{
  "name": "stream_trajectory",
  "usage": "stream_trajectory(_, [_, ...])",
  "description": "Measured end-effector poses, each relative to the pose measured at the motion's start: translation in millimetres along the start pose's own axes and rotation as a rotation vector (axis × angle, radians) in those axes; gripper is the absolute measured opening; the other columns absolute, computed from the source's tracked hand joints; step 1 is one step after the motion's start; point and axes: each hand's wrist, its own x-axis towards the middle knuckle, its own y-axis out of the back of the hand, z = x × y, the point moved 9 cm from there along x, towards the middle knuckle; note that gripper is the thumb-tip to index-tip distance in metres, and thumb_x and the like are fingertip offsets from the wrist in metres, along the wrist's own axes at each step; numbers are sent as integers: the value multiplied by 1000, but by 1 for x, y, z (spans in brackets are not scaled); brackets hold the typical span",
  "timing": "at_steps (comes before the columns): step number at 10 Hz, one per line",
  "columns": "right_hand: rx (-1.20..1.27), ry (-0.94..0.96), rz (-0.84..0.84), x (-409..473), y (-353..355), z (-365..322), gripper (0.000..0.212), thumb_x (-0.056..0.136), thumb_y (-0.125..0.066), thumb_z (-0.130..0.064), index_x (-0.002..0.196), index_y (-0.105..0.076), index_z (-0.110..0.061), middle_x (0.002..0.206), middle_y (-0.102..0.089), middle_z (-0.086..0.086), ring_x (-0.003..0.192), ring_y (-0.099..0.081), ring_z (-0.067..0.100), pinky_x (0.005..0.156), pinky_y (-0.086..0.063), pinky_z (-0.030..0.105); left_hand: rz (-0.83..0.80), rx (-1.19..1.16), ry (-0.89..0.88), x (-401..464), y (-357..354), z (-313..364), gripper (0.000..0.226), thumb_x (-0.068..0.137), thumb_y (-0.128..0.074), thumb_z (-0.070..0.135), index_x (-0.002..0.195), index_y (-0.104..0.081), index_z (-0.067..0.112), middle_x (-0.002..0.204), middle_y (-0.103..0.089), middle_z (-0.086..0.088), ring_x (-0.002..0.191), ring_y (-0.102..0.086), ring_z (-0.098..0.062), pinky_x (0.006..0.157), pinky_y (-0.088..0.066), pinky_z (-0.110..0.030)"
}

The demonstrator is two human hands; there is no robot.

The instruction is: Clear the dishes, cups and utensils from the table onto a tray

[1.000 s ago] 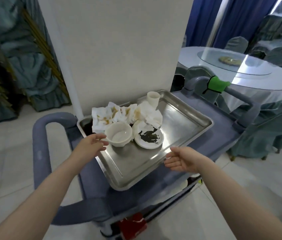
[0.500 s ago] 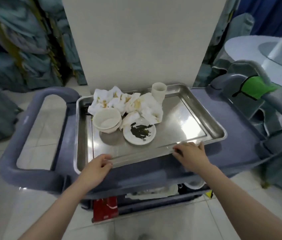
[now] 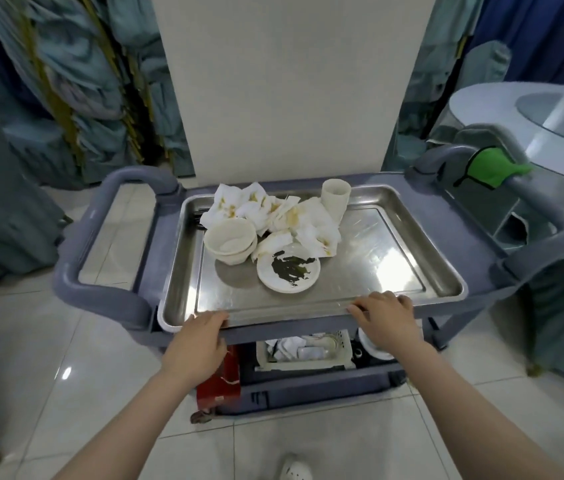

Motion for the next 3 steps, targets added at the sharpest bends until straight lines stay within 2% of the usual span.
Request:
stream_trajectory(1, [-5, -37, -74, -12, 6, -8, 38, 96, -29, -45, 107, -63, -32, 99, -60, -9, 91, -48, 14, 97, -33, 39, -45, -20, 21, -22, -1, 8, 52, 88, -50, 21, 139, -37, 27, 139, -44, 3, 117, -50, -17, 85, -47, -31])
stream_trajectory(2, [72, -2, -53, -25, 18, -27, 38, 96, -41, -44, 124, -58, -24, 122, -60, -2, 110, -53, 20, 100, -40, 39, 0, -77, 24, -41, 13, 12, 50, 91, -49, 24, 140, -38, 28, 138, -50, 4, 110, -56, -15, 83, -47, -28])
stream_trajectory(3, [420, 11, 135, -38, 63, -49, 20, 95, -50, -40, 104, -63, -28, 105, -64, -8, 98, -59, 14, 79, -49, 28, 128, -287, 3, -47, 52, 31, 43, 95, -49, 28, 137, -44, 28, 136, -52, 7, 111, -53, -7, 85, -38, -20])
